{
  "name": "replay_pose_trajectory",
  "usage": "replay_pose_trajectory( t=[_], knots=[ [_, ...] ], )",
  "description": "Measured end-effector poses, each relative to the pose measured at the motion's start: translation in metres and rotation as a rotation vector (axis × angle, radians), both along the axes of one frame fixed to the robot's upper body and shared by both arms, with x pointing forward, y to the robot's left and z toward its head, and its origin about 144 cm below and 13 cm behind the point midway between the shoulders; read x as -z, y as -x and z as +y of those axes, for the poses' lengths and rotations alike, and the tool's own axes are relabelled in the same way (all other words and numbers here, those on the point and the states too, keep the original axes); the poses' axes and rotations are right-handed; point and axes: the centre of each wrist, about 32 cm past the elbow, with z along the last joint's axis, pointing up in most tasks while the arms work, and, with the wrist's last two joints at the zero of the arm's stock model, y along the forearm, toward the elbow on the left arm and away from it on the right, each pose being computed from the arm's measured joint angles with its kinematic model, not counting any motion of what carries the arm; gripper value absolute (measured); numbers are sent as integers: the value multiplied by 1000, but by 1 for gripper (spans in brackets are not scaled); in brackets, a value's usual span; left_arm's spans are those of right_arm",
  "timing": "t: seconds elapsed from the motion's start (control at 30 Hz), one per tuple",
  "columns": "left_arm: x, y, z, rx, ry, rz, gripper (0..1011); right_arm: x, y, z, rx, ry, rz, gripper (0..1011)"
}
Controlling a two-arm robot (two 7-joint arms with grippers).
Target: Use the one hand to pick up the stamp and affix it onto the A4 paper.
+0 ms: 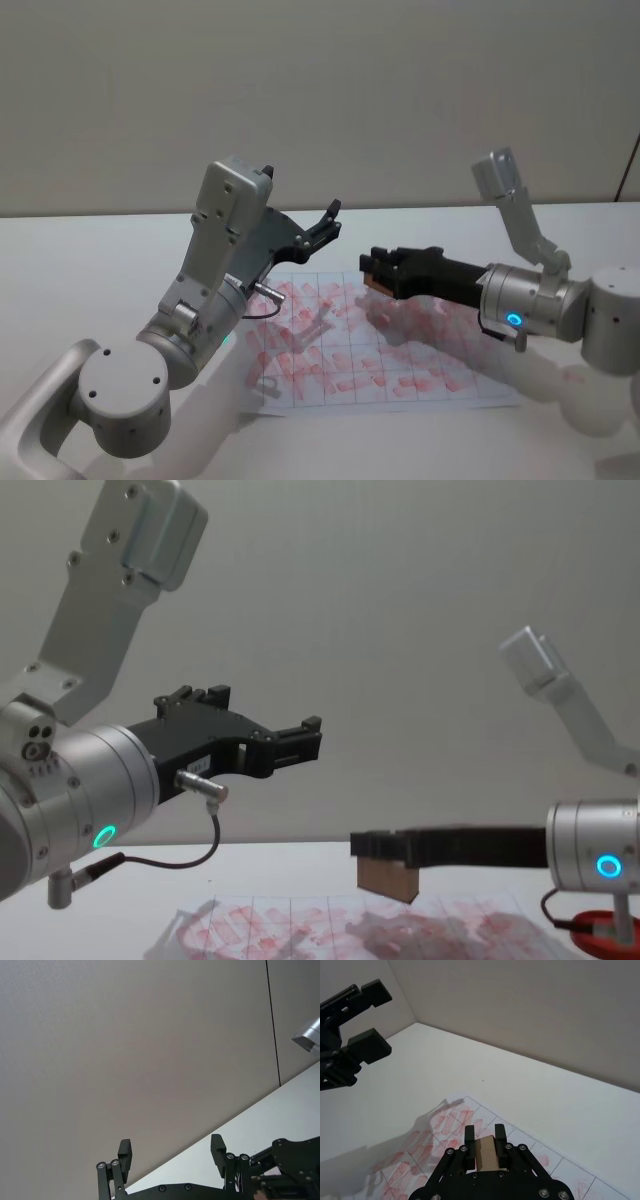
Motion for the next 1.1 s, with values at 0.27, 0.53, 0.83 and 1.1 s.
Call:
replay_pose_trajectory(
  t=[0.27,0.53,0.83,1.1],
  knots=[
    [0,0,0,0,0,0,1001,6,5,2,-20,33,33,227],
    [0,0,0,0,0,0,1001,8,10,2,-47,94,48,227],
    [0,0,0,0,0,0,1001,10,14,1,-68,131,59,227],
    [0,0,0,0,0,0,1001,12,19,-1,-73,154,70,226]
  ],
)
